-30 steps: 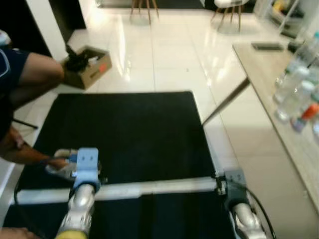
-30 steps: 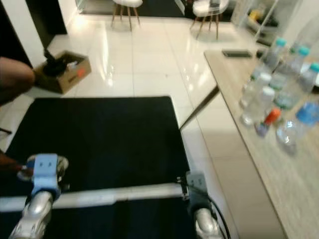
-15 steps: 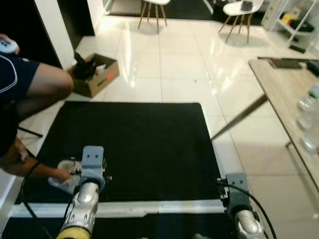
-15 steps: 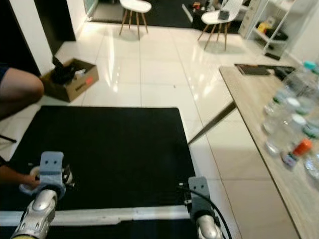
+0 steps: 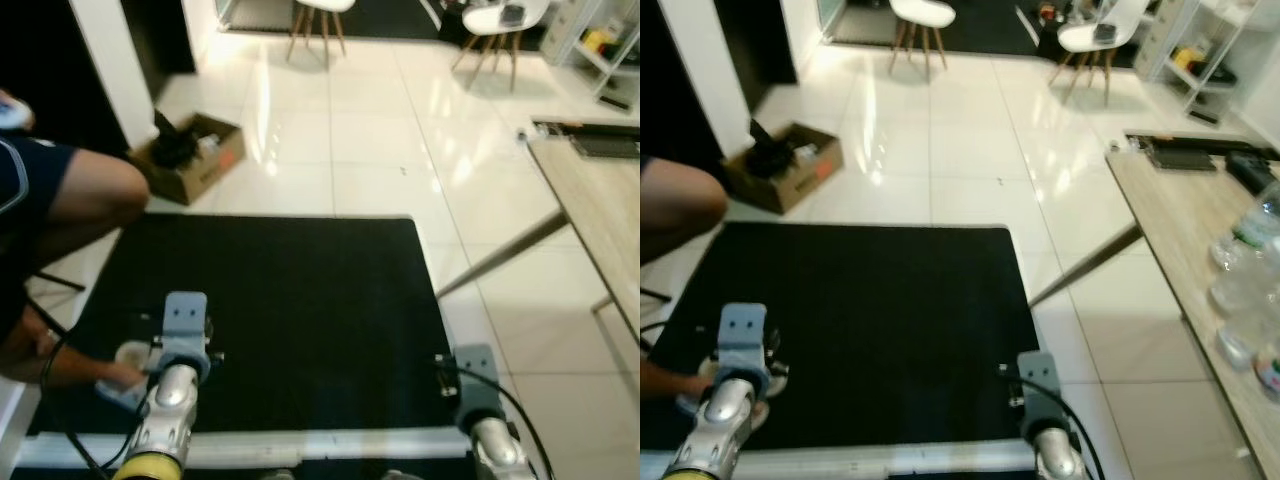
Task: Restocking fridge
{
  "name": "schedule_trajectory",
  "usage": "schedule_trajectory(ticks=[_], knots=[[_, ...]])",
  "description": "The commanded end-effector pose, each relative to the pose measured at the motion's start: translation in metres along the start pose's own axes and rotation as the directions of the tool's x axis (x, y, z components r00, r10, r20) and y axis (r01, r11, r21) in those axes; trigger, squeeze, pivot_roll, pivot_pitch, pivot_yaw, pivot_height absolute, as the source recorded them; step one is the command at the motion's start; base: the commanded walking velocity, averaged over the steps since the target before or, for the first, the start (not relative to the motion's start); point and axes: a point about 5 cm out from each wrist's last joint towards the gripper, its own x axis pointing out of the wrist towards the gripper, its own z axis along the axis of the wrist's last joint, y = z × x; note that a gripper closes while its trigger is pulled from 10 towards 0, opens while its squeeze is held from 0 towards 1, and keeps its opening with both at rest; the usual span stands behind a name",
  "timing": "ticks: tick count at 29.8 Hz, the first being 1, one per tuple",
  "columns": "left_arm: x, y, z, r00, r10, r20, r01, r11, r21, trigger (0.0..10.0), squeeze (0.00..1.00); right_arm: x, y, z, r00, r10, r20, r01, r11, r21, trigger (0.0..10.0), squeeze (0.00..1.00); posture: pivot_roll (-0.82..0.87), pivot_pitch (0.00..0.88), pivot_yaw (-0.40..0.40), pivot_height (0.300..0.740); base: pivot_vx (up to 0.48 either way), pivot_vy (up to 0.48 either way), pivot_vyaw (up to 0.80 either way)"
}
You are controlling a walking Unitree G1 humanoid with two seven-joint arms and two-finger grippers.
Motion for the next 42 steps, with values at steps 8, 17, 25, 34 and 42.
schedule_trajectory(ticks=[8, 17, 25, 34, 42], knots=[[-0.0012, -0.0021, -0.0029, 1.0, -0.01, -0.011, 0.011, 1.0, 0.015, 10.0, 0.0, -0.0009, -0.0052, -0.0033, 1.0, -0.015, -0.015, 0.015, 1.0, 0.004, 10.0, 0.0, 0.04, 0.055, -0.034, 0.74, 0.334, 0.0, 0.0], [-0.0014, -0.0017, -0.0034, 1.0, -0.009, -0.012, 0.01, 1.0, 0.017, 10.0, 0.0, -0.0006, -0.005, -0.0029, 1.0, -0.015, -0.014, 0.015, 1.0, 0.004, 10.0, 0.0, 0.04, 0.055, -0.034, 0.74, 0.334, 0.0, 0.0], [-0.0017, -0.0014, -0.0044, 1.0, -0.008, -0.015, 0.008, 1.0, 0.018, 10.0, 0.0, -0.0005, -0.0053, -0.0031, 1.0, -0.015, -0.017, 0.015, 1.0, 0.003, 10.0, 0.0, 0.05, 0.054, -0.035, 0.74, 0.335, 0.0, 0.0], [-0.0018, 0.0007, -0.0054, 1.0, -0.002, -0.022, 0.002, 1.0, 0.02, 10.0, 0.0, -0.0006, -0.0052, -0.004, 1.0, -0.019, -0.023, 0.019, 1.0, 0.008, 10.0, 0.0, 0.05, 0.056, -0.032, 0.74, 0.198, 0.0, 0.0], [-0.0032, 0.0034, -0.0061, 1.0, -0.001, -0.018, 0.001, 1.0, 0.024, 10.0, 0.0, -0.0012, -0.0046, -0.0058, 0.999, -0.024, -0.034, 0.025, 0.999, 0.022, 10.0, 0.0, 0.05, 0.058, -0.03, 0.74, 0.0, 0.0, -0.19]])
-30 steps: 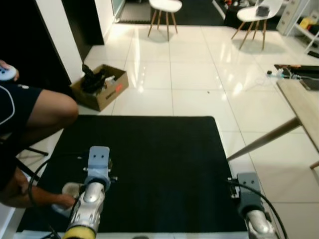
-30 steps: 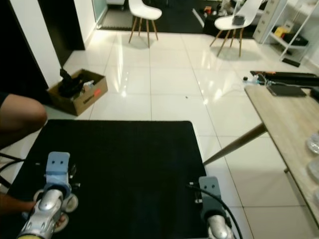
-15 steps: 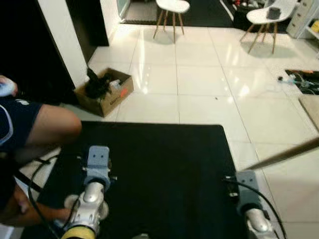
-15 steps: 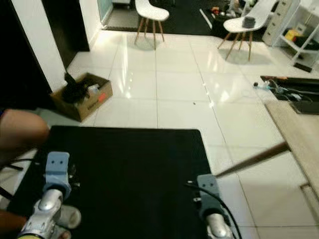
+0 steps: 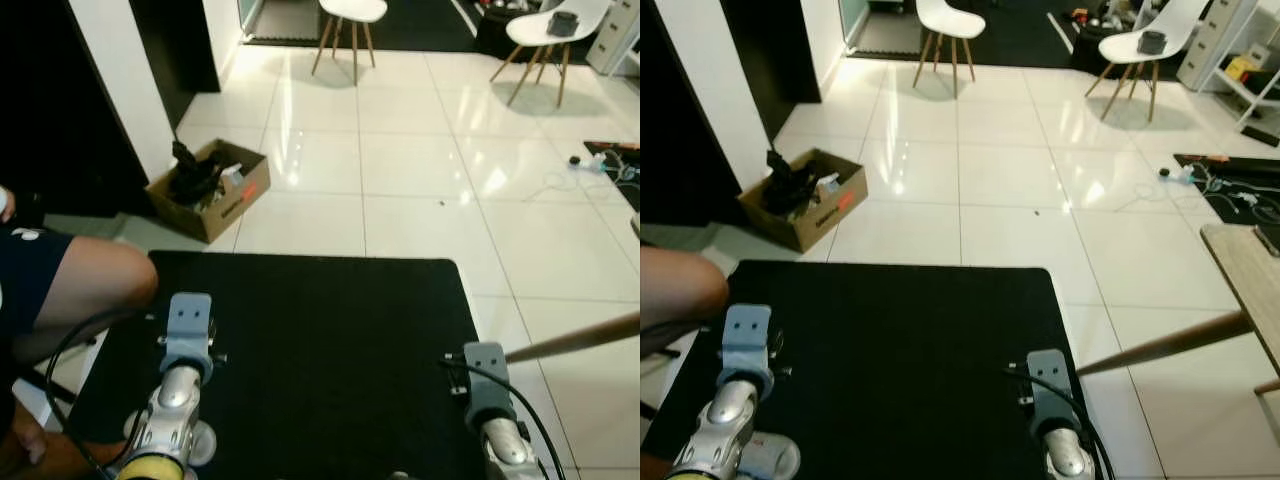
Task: Restocking fridge
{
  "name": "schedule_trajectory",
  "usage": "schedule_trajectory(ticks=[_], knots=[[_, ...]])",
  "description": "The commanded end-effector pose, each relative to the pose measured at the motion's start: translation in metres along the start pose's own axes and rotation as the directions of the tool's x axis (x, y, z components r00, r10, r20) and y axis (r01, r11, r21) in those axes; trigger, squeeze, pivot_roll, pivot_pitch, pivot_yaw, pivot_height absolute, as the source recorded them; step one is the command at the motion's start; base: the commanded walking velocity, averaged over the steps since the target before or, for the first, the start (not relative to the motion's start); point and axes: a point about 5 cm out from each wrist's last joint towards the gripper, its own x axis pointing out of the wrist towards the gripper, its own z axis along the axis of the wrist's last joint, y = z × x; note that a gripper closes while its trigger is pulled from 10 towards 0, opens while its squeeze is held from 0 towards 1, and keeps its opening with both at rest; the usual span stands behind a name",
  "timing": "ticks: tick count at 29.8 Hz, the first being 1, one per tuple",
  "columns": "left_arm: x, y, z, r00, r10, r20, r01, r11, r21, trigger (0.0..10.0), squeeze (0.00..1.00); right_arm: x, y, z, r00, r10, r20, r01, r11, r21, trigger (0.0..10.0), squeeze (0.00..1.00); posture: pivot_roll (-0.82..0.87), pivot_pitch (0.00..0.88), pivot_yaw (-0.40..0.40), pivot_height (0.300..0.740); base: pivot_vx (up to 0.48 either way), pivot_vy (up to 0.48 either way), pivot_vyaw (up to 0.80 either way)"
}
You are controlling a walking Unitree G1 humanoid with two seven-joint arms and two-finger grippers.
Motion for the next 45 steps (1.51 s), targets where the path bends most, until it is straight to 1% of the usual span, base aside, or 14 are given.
schedule_trajectory(ticks=[1, 12, 16, 21, 28, 39, 45], knots=[[-0.0013, 0.0026, -0.0025, 1.0, -0.003, -0.007, 0.003, 1.0, 0.016, 10.0, 0.0, -0.0035, -0.0039, -0.0097, 0.999, -0.015, -0.041, 0.015, 1.0, 0.011, 10.0, 0.0, 0.05, 0.058, -0.03, 0.74, 0.0, 0.0, -0.51], [-0.002, 0.0028, -0.0033, 1.0, -0.011, -0.009, 0.011, 1.0, 0.026, 10.0, 0.0, -0.0037, -0.0043, -0.0112, 0.999, -0.018, -0.051, 0.019, 1.0, 0.023, 10.0, 0.0, 0.05, 0.053, -0.028, 0.74, 0.0, 0.0, -0.78], [-0.0022, 0.0018, -0.0027, 1.0, -0.015, -0.005, 0.015, 0.999, 0.04, 10.0, 0.0, -0.0027, -0.0036, -0.0095, 0.999, -0.016, -0.05, 0.017, 1.0, 0.025, 10.0, 0.0, 0.05, 0.057, -0.033, 0.74, 0.0, 0.0, -0.78], [-0.0025, 0.0013, -0.0032, 1.0, -0.014, -0.006, 0.014, 0.999, 0.04, 10.0, 0.0, -0.0022, -0.0025, -0.0085, 0.999, -0.013, -0.048, 0.014, 1.0, 0.025, 10.0, 0.0, 0.05, 0.052, -0.037, 0.74, 0.0, 0.0, -0.78], [-0.0016, 0.0012, -0.0022, 1.0, -0.013, -0.003, 0.013, 0.999, 0.047, 10.0, 0.0, 0.0001, -0.0049, -0.0053, 0.999, -0.023, -0.046, 0.025, 0.999, 0.037, 10.0, 0.0, 0.05, 0.054, -0.034, 0.74, 0.0, 0.0, -0.78], [0.0, -0.0002, 0.0015, 1.0, -0.017, 0.007, 0.016, 0.999, 0.033, 10.0, 0.0, -0.0018, -0.0074, -0.0084, 0.998, -0.03, -0.051, 0.032, 0.999, 0.035, 10.0, 0.0, 0.04, 0.052, -0.035, 0.74, 0.0, 0.0, -0.78], [0.0014, -0.0005, 0.0046, 1.0, -0.021, 0.014, 0.02, 0.999, 0.026, 10.0, 0.0, -0.0021, -0.0057, -0.0091, 0.998, -0.03, -0.054, 0.032, 0.999, 0.038, 10.0, 0.0, 0.06, 0.052, -0.026, 0.74, 0.0, 0.0, -0.78]])
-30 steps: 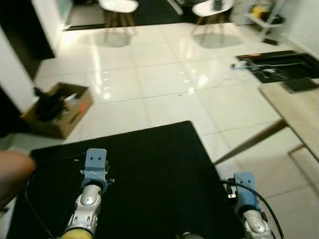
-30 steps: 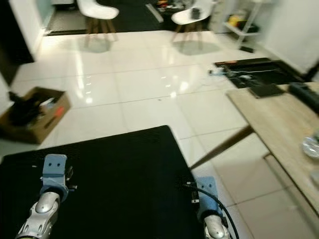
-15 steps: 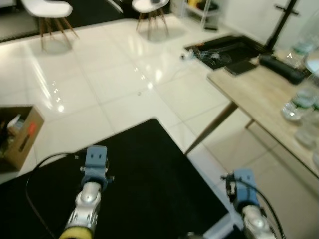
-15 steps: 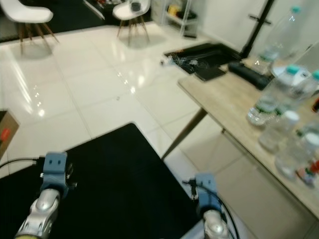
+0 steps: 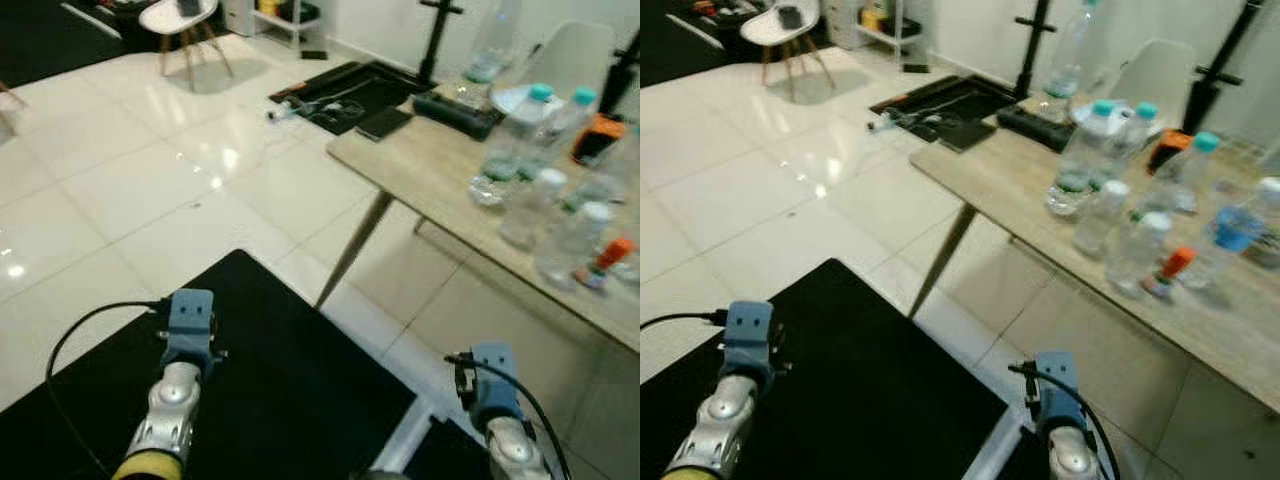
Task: Restocking fridge
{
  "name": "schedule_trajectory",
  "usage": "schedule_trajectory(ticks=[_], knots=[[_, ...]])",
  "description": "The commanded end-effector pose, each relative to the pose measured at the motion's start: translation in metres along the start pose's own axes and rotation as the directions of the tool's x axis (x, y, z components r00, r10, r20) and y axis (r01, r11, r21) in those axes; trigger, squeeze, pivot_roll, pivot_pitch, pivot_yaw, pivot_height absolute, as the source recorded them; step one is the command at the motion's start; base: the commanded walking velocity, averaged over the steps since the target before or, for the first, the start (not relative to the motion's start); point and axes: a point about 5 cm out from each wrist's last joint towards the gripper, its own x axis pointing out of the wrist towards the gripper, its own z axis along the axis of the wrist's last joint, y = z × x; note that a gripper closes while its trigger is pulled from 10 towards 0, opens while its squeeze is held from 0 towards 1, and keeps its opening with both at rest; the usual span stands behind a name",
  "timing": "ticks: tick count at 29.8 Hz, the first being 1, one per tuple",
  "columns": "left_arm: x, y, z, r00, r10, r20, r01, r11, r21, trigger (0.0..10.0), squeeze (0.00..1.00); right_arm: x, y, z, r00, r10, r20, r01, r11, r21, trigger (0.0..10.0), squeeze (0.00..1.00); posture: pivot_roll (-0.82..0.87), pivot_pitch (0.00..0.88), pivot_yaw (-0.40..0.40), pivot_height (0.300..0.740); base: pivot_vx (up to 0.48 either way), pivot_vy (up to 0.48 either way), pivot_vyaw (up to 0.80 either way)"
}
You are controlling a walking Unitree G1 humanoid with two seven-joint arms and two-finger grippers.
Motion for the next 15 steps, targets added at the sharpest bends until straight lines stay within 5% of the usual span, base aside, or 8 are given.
schedule_trajectory(ticks=[1, 15], knots=[[-0.0011, -0.0013, -0.0022, 1.0, -0.012, -0.011, 0.012, 1.0, 0.002, 10.0, 0.0, -0.003, 0.0037, -0.0076, 1.0, 0.009, -0.029, -0.009, 1.0, -0.001, 10.0, 0.0, 0.07, 0.053, -0.027, 0.74, 0.0, 0.0, -0.78], [0.0009, -0.0017, 0.0044, 1.0, -0.022, 0.01, 0.022, 1.0, -0.007, 10.0, 0.0, -0.0021, 0.0033, -0.007, 0.999, 0.013, -0.034, -0.013, 1.0, -0.007, 10.0, 0.0, 0.09, 0.04, -0.032, 0.74, 0.0, 0.0, -0.78]])
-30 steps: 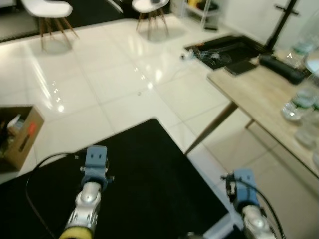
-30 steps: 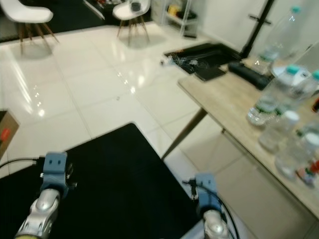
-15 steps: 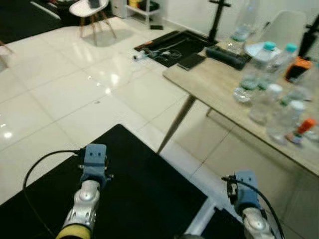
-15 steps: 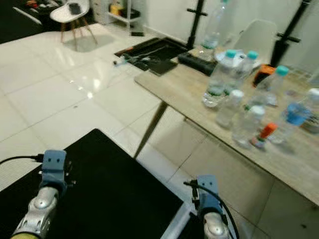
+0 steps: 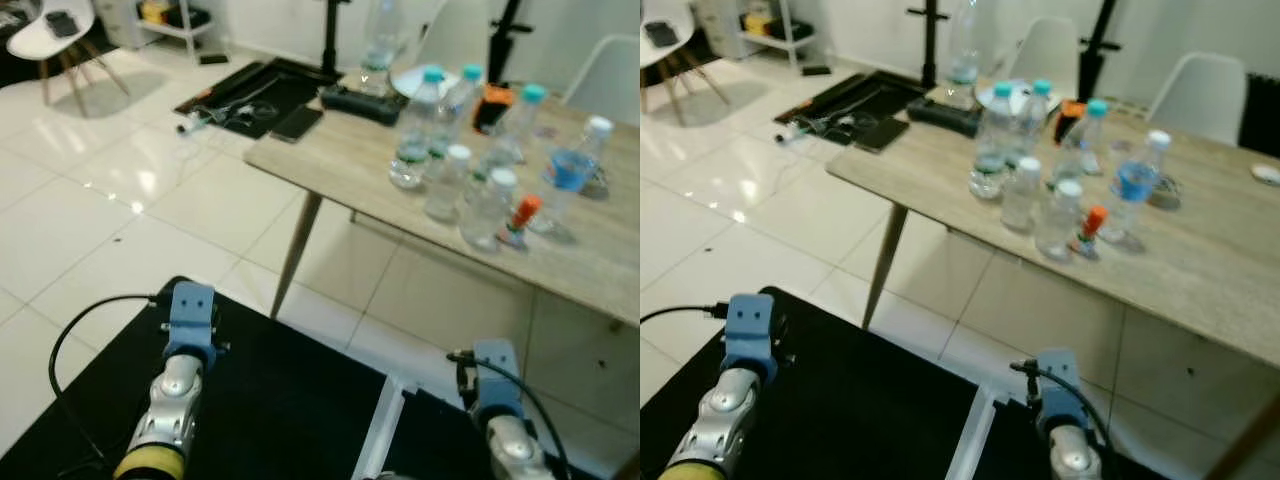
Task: Restocking fridge
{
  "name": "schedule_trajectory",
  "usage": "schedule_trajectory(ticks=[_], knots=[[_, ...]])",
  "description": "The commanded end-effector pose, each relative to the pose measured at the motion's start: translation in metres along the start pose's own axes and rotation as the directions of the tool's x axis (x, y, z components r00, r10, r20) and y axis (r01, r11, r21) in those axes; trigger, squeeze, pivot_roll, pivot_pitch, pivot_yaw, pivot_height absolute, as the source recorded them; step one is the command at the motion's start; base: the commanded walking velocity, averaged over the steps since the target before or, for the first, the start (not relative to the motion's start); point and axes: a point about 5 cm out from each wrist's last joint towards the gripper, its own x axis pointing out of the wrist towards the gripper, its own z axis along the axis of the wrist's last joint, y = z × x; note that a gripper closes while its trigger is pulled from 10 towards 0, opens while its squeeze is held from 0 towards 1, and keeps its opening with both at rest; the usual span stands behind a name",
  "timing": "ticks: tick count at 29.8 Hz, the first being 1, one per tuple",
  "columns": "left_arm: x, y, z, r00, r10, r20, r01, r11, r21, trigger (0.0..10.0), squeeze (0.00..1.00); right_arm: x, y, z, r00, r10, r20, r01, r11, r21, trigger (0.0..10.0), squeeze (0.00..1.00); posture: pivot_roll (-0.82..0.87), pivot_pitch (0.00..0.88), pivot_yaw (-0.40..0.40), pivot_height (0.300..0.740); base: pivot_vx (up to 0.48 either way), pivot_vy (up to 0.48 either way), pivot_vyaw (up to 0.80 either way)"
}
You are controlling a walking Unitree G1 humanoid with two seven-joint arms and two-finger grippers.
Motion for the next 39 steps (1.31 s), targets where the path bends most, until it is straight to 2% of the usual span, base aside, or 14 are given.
schedule_trajectory(ticks=[1, 12, 20, 21, 22, 23, 25, 28, 30, 32, 33, 35, 36, 39], knots=[[-0.001, -0.002, -0.003, 1.0, -0.008, -0.017, 0.008, 1.0, -0.005, 10.0, 0.0, -0.002, 0.002, -0.005, 1.0, 0.008, -0.019, -0.008, 1.0, -0.004, 10.0, 0.0, 0.09, 0.04, -0.032, 0.74, 0.0, 0.0, -0.78], [-0.002, 0.0, -0.005, 1.0, 0.0, -0.022, 0.0, 1.0, 0.007, 10.0, 0.0, 0.001, 0.004, 0.0, 1.0, 0.012, -0.012, -0.012, 1.0, -0.01, 10.0, 0.0, 0.08, 0.018, -0.027, 0.74, 0.0, 0.0, -0.78], [-0.006, 0.005, 0.01, 0.998, -0.031, 0.06, 0.027, 0.998, 0.062, 10.0, 0.0, -0.001, 0.002, -0.004, 1.0, 0.003, -0.018, -0.003, 1.0, -0.005, 10.0, 0.0, 0.07, 0.023, -0.019, 0.74, 0.0, 0.0, -0.78], [-0.006, 0.005, 0.018, 0.994, -0.05, 0.096, 0.042, 0.996, 0.084, 10.0, 0.0, -0.001, 0.001, -0.004, 1.0, 0.001, -0.019, -0.001, 1.0, -0.004, 10.0, 0.0, 0.07, 0.022, -0.018, 0.74, 0.0, 0.0, -0.78], [-0.003, 0.005, 0.039, 0.982, -0.085, 0.169, 0.066, 0.992, 0.111, 10.0, 0.0, -0.001, 0.001, -0.004, 1.0, -0.002, -0.02, 0.002, 1.0, -0.003, 10.0, 0.0, 0.07, 0.024, -0.017, 0.74, 0.0, 0.0, -0.78], [-0.002, 0.005, 0.047, 0.976, -0.095, 0.195, 0.074, 0.991, 0.112, 10.0, 0.0, -0.001, 0.001, -0.004, 1.0, -0.002, -0.021, 0.002, 1.0, -0.003, 10.0, 0.0, 0.07, 0.024, -0.017, 0.74, 0.0, 0.0, -0.78], [-0.002, 0.005, 0.051, 0.973, -0.098, 0.207, 0.077, 0.991, 0.109, 10.0, 0.0, -0.001, 0.001, -0.004, 1.0, -0.002, -0.021, 0.002, 1.0, -0.002, 10.0, 0.0, 0.07, 0.024, -0.017, 0.74, 0.0, 0.0, -0.78], [0.004, 0.0, 0.085, 0.944, -0.104, 0.313, 0.079, 0.993, 0.091, 10.0, 0.0, -0.001, 0.003, -0.003, 1.0, 0.002, -0.018, -0.002, 1.0, -0.004, 10.0, 0.0, 0.07, 0.023, -0.016, 0.74, 0.0, 0.0, -0.78], [0.004, -0.002, 0.093, 0.936, -0.105, 0.336, 0.082, 0.993, 0.082, 10.0, 0.0, -0.001, 0.003, -0.003, 1.0, 0.002, -0.016, -0.002, 1.0, -0.005, 10.0, 0.0, 0.07, 0.023, -0.016, 0.74, 0.0, 0.0, -0.78], [0.003, -0.006, 0.114, 0.909, -0.106, 0.403, 0.093, 0.994, 0.05, 10.0, 0.0, 0.001, 0.002, 0.005, 1.0, -0.006, 0.03, 0.006, 1.0, 0.001, 10.0, 0.0, 0.07, 0.026, -0.018, 0.74, 0.0, 0.0, -0.54], [0.003, -0.006, 0.114, 0.909, -0.106, 0.403, 0.093, 0.994, 0.05, 10.0, 0.0, 0.001, 0.002, 0.005, 1.0, -0.006, 0.03, 0.006, 1.0, 0.001, 10.0, 0.0, 0.07, 0.026, -0.018, 0.74, 0.0, 0.0, -0.54], [0.002, -0.01, 0.137, 0.882, -0.097, 0.462, 0.104, 0.995, 0.009, 10.0, 0.0, 0.003, 0.001, 0.02, 0.994, -0.011, 0.109, 0.01, 1.0, 0.017, 10.0, 0.0, 0.07, 0.029, -0.024, 0.74, 0.0, 0.0, 0.0], [0.002, -0.01, 0.137, 0.882, -0.097, 0.462, 0.104, 0.995, 0.009, 10.0, 0.0, 0.003, 0.001, 0.02, 0.994, -0.011, 0.109, 0.01, 1.0, 0.017, 10.0, 0.0, 0.07, 0.029, -0.024, 0.74, 0.0, 0.0, 0.0], [0.008, -0.014, 0.161, 0.877, -0.082, 0.473, 0.142, 0.986, -0.092, 10.0, 0.0, 0.01, -0.001, 0.052, 0.974, -0.023, 0.225, 0.009, 0.998, 0.063, 10.0, 0.0, 0.06, 0.032, -0.025, 0.74, 0.0, 0.0, 0.0]])
